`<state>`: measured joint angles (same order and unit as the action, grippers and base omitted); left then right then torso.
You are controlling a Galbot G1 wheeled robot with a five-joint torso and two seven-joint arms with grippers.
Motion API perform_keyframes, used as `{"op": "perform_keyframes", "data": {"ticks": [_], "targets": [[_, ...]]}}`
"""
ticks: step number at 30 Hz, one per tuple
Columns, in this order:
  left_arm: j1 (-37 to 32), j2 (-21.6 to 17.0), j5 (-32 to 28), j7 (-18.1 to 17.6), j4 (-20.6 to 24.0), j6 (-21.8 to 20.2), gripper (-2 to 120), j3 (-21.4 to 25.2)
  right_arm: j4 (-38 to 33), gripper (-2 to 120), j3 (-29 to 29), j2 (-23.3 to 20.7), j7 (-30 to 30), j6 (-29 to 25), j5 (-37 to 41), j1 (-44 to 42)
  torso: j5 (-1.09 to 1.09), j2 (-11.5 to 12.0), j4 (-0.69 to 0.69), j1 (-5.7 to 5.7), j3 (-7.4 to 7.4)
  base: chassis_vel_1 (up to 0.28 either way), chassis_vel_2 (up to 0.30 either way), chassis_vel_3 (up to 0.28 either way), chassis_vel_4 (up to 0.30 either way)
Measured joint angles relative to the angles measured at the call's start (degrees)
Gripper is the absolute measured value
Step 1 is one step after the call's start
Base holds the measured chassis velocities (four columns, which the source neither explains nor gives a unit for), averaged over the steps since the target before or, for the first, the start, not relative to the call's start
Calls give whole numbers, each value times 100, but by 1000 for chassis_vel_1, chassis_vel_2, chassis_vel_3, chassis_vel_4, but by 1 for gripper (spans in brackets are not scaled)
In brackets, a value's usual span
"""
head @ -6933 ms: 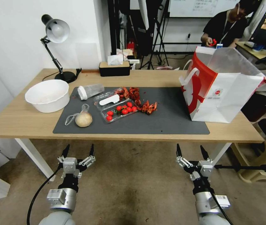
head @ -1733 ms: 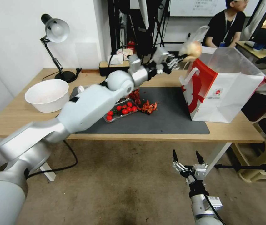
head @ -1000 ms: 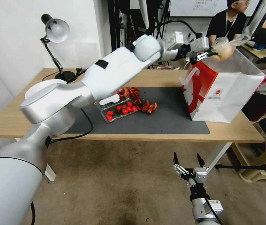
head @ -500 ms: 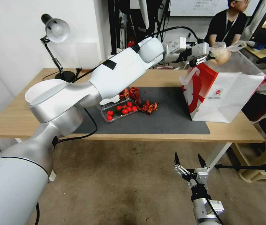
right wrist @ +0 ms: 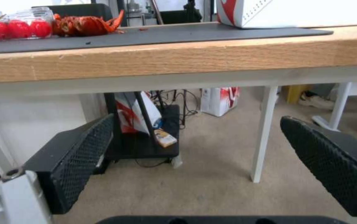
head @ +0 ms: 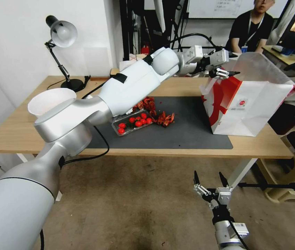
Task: Pick up the trash from the table and place it into the takeout bag.
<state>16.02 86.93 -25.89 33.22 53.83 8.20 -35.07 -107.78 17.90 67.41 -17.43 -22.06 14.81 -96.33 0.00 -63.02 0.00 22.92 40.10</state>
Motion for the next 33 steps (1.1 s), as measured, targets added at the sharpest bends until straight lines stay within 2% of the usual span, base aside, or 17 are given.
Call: {"op": "perform_keyframes", "data": {"ticks": [2,5,6,8,10,11,13,14,15,16,18,19,20,22,23,26,33], "targets": [[-26,-37,7,-51,55,-33,83,24,2,100,-2,2,1,0,-2,2,0,0,0,0,0,0,0,0,0],[-135,-202,-61,-348,290,-212,96,135,6,100,-7,2,4,0,-7,15,0,0,0,0,0,0,0,0,0],[-135,-202,-61,-348,290,-212,96,135,6,100,-7,2,4,0,-7,15,0,0,0,0,0,0,0,0,0],[-217,-316,-211,-572,430,-372,100,225,10,100,-12,2,3,0,-6,21,0,0,0,0,0,0,0,0,0],[-437,-532,-350,-1055,725,-738,100,398,26,100,-21,7,4,1,-7,28,-1,0,1,0,0,0,0,0,0],[-437,-532,-350,-1055,725,-738,100,398,26,100,-21,7,4,1,-7,28,-1,0,1,0,0,0,0,0,0],[-761,-807,-567,-1639,1109,-1331,100,617,76,100,-29,12,7,2,-7,41,-1,0,2,0,0,0,0,0,0],[-969,-940,-807,-2092,1372,-1784,100,755,97,100,-33,12,8,3,-7,66,-2,0,1,0,0,0,0,0,0],[-969,-940,-807,-2092,1372,-1784,100,755,97,100,-33,12,8,3,-7,66,-2,0,1,0,0,0,0,0,0],[-1163,-1005,-934,-2690,1624,-2230,100,926,103,100,-34,13,8,11,-7,85,-1,0,2,0,0,0,0,0,0],[-1420,-1037,-1029,-3688,1968,-2766,100,1147,103,100,-37,14,7,27,-7,98,-1,0,1,0,0,0,0,0,0],[-1420,-1037,-1029,-3688,1968,-2766,100,1147,103,100,-37,14,7,27,-7,98,-1,0,1,0,0,0,0,0,0],[-1609,-1045,-1047,-4283,2199,-3068,100,1305,103,100,-39,14,7,32,-7,101,-1,0,1,0,0,0,0,0,0],[-1929,-1091,-1081,-4985,2531,-3275,100,1481,103,100,-39,12,6,37,-7,102,0,0,0,0,0,0,0,0,0],[-1929,-1091,-1081,-4985,2531,-3275,100,1481,103,100,-39,12,6,37,-7,102,0,0,0,0,0,0,0,0,0],[-2292,-1149,-1173,-5591,2739,-3283,100,1645,101,100,-36,-1,4,44,-7,98,0,0,0,0,0,0,0,0,0],[-2850,-1299,-1031,-6012,3038,-3257,100,1960,118,100,-42,-1,3,46,-6,86,0,0,0,0,0,0,0,0,0]]}}
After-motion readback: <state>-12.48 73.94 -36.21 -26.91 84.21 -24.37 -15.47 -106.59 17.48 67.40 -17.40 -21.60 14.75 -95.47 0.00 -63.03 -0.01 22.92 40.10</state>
